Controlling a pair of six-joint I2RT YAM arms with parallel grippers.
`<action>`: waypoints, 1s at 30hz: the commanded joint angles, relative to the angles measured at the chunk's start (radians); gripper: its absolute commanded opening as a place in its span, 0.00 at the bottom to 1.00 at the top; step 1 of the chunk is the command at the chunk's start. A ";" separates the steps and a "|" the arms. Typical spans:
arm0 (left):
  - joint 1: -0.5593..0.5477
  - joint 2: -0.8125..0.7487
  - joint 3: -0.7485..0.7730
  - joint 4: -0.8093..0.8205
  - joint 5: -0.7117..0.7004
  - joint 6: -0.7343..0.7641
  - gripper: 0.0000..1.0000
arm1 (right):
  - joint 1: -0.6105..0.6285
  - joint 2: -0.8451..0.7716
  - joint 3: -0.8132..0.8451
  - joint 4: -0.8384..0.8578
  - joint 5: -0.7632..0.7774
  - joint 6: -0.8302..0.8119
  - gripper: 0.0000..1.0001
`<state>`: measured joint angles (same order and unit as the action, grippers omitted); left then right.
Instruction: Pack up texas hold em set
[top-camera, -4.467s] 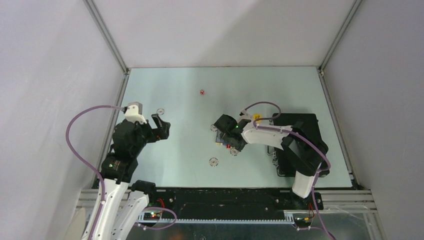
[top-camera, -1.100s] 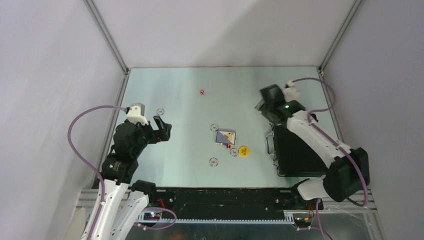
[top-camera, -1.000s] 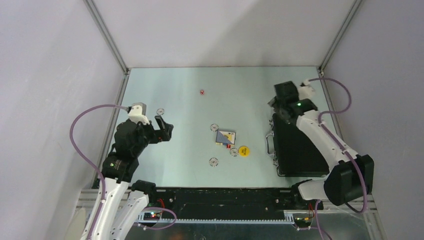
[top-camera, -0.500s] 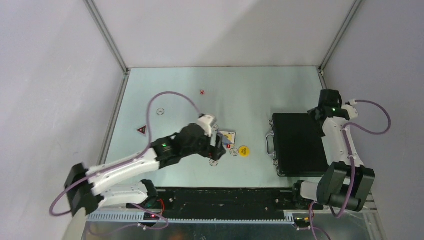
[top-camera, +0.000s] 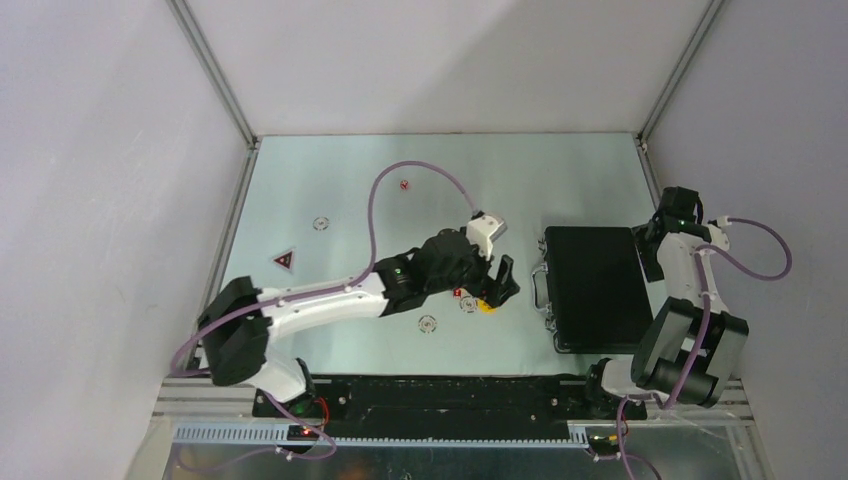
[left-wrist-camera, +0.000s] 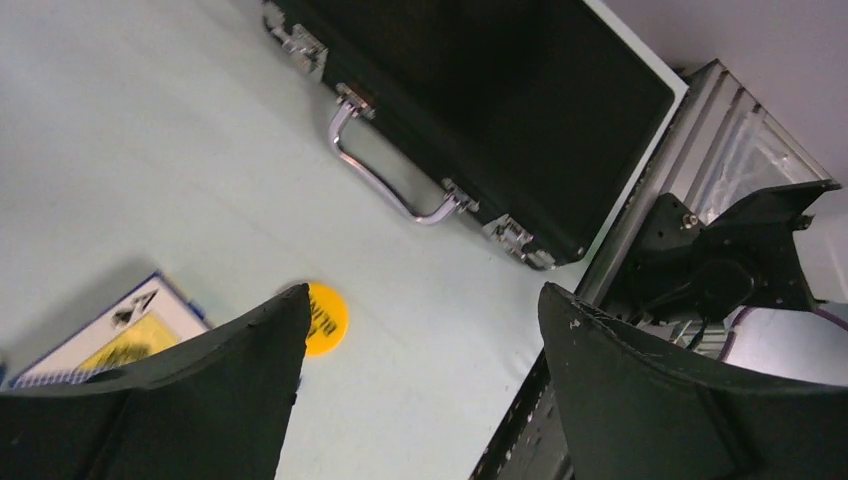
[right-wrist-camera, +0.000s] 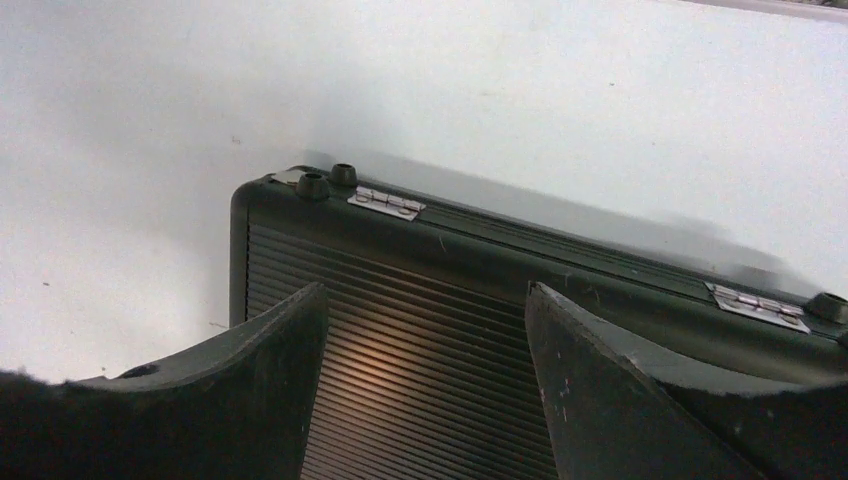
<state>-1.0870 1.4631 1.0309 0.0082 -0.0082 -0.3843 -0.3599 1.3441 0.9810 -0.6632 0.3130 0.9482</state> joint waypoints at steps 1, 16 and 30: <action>-0.008 0.104 0.074 0.125 0.087 0.074 0.89 | -0.019 0.056 -0.002 0.077 -0.033 0.028 0.76; -0.010 0.376 0.148 0.228 0.249 0.098 0.81 | -0.036 0.230 0.005 0.219 -0.111 0.014 0.75; -0.031 0.558 0.276 0.231 0.267 0.084 0.80 | 0.044 0.347 0.054 0.266 -0.238 -0.021 0.72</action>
<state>-1.1133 1.9938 1.2446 0.2020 0.2447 -0.3126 -0.4007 1.6512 1.0073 -0.3649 0.2123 0.9615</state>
